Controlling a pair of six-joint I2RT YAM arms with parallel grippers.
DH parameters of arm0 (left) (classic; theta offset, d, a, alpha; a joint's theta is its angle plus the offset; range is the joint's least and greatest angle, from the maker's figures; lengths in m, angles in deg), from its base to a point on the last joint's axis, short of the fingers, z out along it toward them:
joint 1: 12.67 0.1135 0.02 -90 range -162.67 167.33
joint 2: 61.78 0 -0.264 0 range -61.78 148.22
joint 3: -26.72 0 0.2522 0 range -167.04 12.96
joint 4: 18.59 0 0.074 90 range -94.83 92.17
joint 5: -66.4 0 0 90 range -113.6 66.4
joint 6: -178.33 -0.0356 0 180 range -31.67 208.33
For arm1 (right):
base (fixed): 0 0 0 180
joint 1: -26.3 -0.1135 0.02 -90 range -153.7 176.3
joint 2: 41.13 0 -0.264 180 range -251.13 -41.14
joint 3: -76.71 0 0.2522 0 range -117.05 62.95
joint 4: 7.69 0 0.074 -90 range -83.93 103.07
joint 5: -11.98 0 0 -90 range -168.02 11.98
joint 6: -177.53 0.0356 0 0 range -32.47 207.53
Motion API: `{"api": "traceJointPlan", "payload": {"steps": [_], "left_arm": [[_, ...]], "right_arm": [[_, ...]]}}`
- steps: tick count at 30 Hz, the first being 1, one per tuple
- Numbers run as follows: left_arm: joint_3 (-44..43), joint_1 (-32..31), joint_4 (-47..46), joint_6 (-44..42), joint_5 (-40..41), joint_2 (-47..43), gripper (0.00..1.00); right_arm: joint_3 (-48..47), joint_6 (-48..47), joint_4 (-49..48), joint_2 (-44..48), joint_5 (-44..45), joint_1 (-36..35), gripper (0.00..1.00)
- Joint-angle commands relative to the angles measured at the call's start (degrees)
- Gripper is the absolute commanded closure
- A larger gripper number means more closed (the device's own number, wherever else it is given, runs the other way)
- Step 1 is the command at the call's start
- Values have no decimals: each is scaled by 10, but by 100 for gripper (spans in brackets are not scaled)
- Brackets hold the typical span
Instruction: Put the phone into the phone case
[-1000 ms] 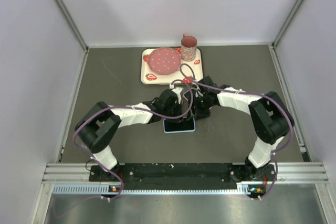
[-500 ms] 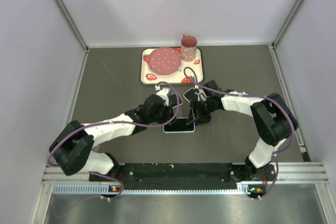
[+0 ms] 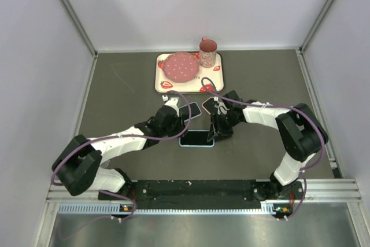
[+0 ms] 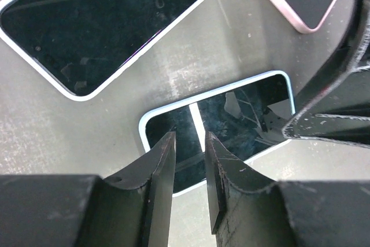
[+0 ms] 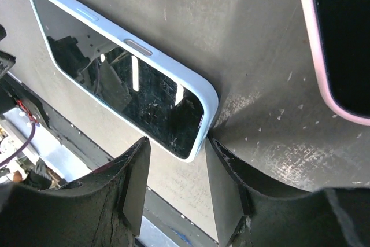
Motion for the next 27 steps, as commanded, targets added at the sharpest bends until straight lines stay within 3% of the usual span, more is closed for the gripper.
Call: {"api": "traceJointPlan", "payload": {"steps": [1,6,10,16,20,25,27], "left_arm": [[7,4,5,14,20,18,68],[6,4,5,20,13,37,68],[4,5,9,22,15,55,68],[0,6,17,25,3,70,67],[-7,7,16,21,-2,65,67],[-6,6,-5,3,-1,33,65],[-3,6,-13,-15,-7,17,62]], "right_arm": [[35,-35,57,-23,121,-14,56],[23,-37,65,-51,146,-32,69],[18,-39,70,-75,171,-46,74],[6,-42,102,-96,258,-66,86],[-9,-44,126,-104,313,-78,87],[-20,-52,113,-56,272,-78,84],[-22,-53,97,-26,254,-78,78]]}}
